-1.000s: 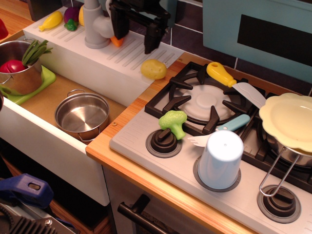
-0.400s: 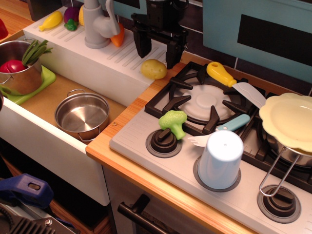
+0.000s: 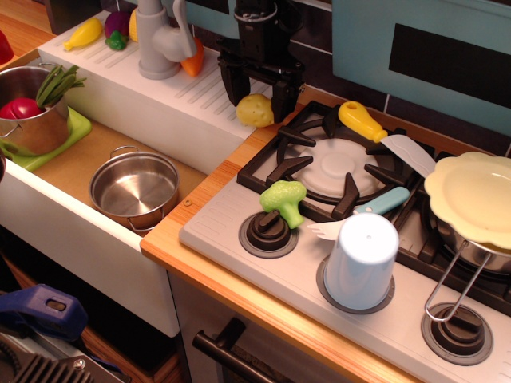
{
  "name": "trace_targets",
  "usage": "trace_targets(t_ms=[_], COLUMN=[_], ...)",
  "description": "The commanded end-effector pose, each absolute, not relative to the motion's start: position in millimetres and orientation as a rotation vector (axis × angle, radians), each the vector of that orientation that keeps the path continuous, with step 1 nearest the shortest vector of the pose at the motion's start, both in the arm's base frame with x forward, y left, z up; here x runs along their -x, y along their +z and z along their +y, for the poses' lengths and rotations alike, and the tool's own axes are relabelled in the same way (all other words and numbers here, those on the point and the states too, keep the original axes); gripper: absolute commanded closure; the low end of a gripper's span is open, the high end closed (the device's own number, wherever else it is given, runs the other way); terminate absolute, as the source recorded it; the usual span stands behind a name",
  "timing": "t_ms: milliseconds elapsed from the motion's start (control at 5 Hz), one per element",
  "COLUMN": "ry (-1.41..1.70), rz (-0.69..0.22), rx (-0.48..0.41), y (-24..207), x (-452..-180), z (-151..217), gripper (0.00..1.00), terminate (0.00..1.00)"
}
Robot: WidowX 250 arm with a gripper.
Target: Put potato in pot or pan
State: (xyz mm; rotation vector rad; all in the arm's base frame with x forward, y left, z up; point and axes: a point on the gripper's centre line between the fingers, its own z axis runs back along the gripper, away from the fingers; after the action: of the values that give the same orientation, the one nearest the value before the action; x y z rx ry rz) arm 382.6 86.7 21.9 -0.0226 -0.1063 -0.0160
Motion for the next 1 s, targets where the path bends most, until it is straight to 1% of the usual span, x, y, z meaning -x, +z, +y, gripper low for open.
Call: trace_targets(t_ms=[0,200,400,600,800], ry=[-0.023,-0.006,-0.004,0.02,0.039], rz=[-0.16,-0.169,-0.165,-0.129,-0.091], rx=[0.022,0.032,0.03,-0.002,-0.033], y=[27.9,20.8,23.6,40.7,59.1], x=[-379.5,-382.0,-382.5,-371.5,-354.1], z=[94.8,94.5,95.6,96.6,101.8], gripper=[0.0,1.0,1.0,1.0,1.0], terminate=[0.0,0.0,0.0,0.0,0.0])
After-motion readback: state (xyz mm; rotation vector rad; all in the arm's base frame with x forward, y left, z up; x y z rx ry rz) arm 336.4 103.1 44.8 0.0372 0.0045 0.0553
